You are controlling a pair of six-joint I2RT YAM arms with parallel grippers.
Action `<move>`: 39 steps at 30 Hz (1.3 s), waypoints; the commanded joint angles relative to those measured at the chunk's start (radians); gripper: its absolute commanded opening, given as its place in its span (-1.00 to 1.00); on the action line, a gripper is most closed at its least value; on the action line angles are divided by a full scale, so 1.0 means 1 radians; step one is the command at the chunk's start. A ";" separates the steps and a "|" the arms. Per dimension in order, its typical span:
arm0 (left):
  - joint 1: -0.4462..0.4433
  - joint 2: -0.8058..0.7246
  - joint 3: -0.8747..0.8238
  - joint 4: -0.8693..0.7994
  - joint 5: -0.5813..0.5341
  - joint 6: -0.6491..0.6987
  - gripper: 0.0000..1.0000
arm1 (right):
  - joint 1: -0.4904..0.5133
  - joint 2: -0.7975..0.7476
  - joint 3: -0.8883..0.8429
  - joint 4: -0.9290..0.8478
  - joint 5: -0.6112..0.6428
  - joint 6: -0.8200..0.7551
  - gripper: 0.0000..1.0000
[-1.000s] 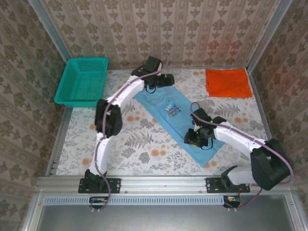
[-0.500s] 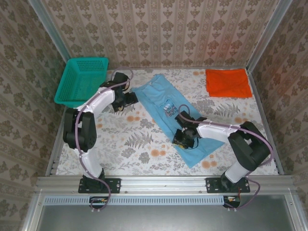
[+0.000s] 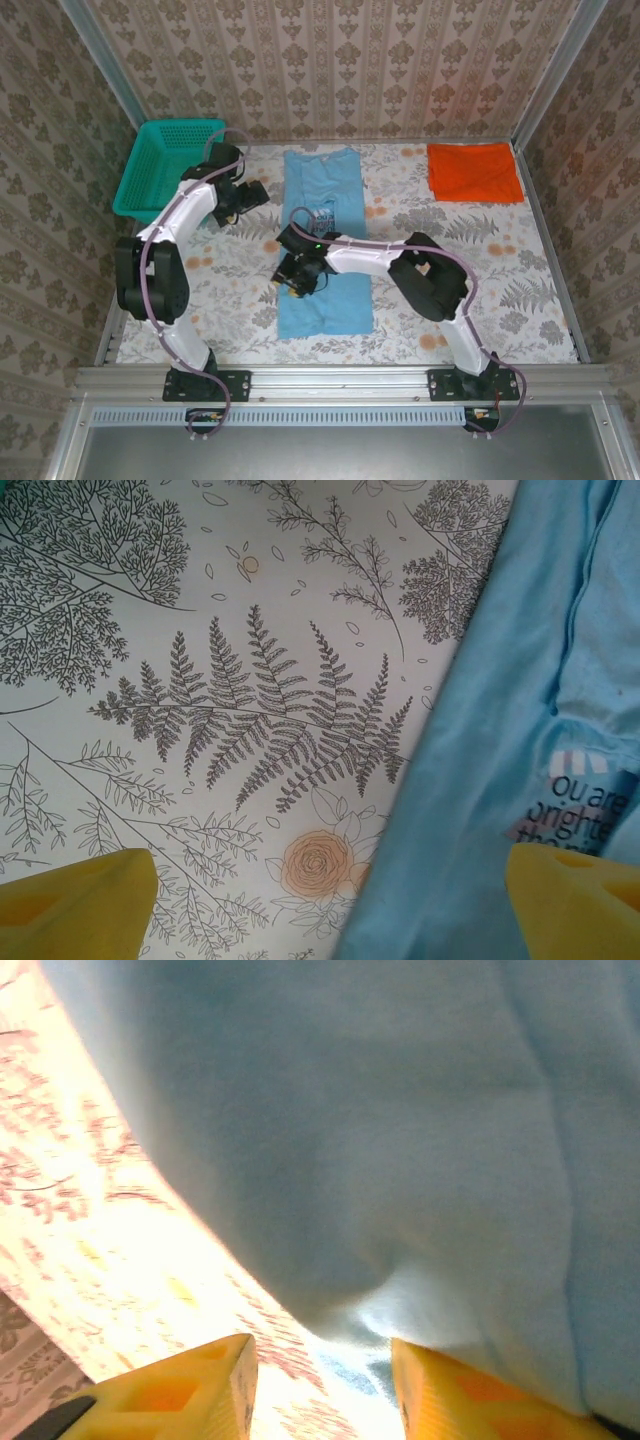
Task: Fold and stack the t-shirts
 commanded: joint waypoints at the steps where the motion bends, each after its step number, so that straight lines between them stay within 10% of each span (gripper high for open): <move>1: 0.021 -0.019 0.038 -0.044 0.027 0.033 0.82 | 0.001 0.071 0.109 -0.164 -0.005 -0.012 -0.04; 12: -0.018 0.060 0.106 -0.095 0.111 0.103 0.77 | -0.079 -0.253 0.020 -0.139 0.151 -0.327 0.13; 18: -0.088 0.010 -0.013 -0.180 0.124 0.146 0.71 | -0.195 -0.568 -0.378 -0.058 0.248 -0.378 0.20; 30: -0.226 -0.278 -0.535 -0.244 0.349 0.088 0.17 | -0.236 -0.740 -0.773 -0.138 -0.081 -0.568 -0.06; 39: -0.305 -0.367 -0.771 -0.125 0.442 -0.037 0.07 | -0.151 -0.761 -0.895 -0.066 -0.108 -0.491 -0.20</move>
